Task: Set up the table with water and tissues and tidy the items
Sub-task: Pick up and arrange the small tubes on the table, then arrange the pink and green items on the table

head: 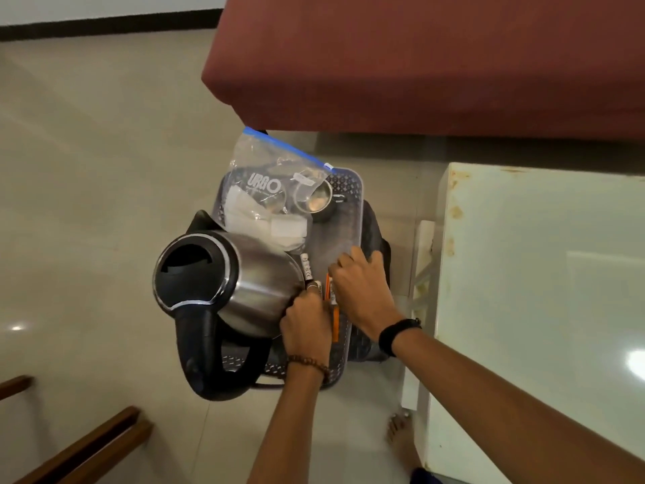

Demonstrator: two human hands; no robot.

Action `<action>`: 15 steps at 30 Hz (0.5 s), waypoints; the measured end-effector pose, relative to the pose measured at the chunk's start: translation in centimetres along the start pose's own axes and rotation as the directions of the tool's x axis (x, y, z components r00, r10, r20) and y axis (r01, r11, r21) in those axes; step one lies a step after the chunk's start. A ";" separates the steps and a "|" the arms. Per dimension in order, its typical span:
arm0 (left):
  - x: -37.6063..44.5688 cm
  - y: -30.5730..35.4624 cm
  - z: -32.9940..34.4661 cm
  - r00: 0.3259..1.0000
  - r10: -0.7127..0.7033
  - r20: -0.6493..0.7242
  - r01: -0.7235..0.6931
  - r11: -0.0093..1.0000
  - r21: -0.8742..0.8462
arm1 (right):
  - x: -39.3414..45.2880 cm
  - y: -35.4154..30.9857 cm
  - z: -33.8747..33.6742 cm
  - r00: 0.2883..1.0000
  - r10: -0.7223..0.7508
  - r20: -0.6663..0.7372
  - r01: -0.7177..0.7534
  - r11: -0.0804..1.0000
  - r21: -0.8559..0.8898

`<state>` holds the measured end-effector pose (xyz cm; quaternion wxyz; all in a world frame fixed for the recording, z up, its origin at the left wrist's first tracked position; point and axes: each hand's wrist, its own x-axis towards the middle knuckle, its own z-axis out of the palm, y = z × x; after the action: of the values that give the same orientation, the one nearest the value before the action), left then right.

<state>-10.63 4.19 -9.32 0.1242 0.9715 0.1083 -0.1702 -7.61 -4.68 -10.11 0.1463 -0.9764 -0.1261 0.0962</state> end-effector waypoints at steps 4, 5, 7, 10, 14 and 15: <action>-1.4 1.3 -1.2 0.977 0.097 -0.192 -0.103 0.994 -0.021 | -2.6 2.2 -1.5 0.968 -0.017 -0.249 0.048 0.992 0.120; -2.2 2.3 -1.7 0.942 0.185 -0.281 -0.203 0.978 -0.035 | -3.7 3.4 -2.0 0.953 0.032 -0.300 0.028 0.981 0.192; -4.5 5.6 -1.6 0.821 0.391 -0.416 -0.422 0.907 0.019 | -6.8 6.5 -3.0 0.925 0.159 -0.346 -0.042 0.946 0.321; -7.8 11.9 0.7 0.693 0.581 -0.427 -0.612 0.787 0.078 | -12.1 11.8 -4.1 0.859 0.327 -0.393 -0.176 0.911 0.373; -13.6 25.6 6.0 0.610 0.749 -0.258 -0.774 0.633 0.006 | -22.5 23.3 -6.7 0.728 0.555 -0.403 -0.396 0.820 0.414; -15.3 29.0 7.3 0.588 0.778 -0.224 -0.800 0.599 -0.019 | -25.3 26.2 -7.3 0.695 0.601 -0.394 -0.446 0.791 0.418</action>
<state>-19.62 -27.80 -4.61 0.2326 0.9209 -0.3128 0.0039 -24.32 -37.82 -7.56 0.2816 -0.9278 0.2192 -0.1091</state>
